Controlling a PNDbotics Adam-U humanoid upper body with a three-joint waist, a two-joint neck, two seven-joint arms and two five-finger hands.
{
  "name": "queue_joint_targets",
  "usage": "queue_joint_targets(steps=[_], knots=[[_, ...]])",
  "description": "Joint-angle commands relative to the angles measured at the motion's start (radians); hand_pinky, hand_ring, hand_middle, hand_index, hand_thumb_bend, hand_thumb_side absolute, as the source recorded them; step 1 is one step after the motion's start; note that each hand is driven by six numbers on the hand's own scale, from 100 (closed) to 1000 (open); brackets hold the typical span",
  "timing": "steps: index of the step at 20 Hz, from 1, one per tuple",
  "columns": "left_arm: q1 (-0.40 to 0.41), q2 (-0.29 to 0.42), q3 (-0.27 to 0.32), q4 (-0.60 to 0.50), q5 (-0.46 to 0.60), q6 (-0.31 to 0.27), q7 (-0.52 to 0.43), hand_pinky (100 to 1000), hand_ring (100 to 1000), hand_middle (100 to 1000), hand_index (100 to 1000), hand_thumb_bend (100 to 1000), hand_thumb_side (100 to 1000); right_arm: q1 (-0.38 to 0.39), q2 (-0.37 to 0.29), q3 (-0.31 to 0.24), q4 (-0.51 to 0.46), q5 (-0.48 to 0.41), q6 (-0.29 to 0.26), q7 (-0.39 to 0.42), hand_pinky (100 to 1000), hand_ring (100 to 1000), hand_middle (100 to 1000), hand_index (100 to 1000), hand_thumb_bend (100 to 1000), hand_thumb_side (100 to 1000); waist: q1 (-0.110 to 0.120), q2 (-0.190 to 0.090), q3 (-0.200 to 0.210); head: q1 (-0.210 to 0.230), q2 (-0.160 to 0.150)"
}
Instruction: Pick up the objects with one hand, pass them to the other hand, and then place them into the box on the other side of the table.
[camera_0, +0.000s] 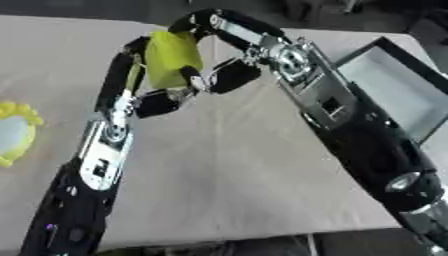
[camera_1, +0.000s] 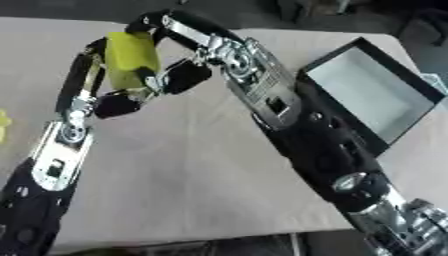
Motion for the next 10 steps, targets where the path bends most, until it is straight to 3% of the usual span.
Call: queue_joint_targets(steps=[1,10], knots=[[-0.008,0.017,0.012,-0.007,0.019,0.003,0.005,717,592,673,841,572,472,-0.002,-0.044,-0.043,-0.068,-0.048,0.033,-0.023,957,783,561,635,100,100,0.007,-0.02,-0.004,-0.003,0.006],[0.015,0.083,0.028,-0.028,0.058,-0.003,0.03,720,596,675,834,549,485,0.094,-0.151,-0.175,-0.187,-0.194,0.116,-0.125,977,796,574,646,100,100,0.017,-0.025,-0.021,-0.034,0.006]])
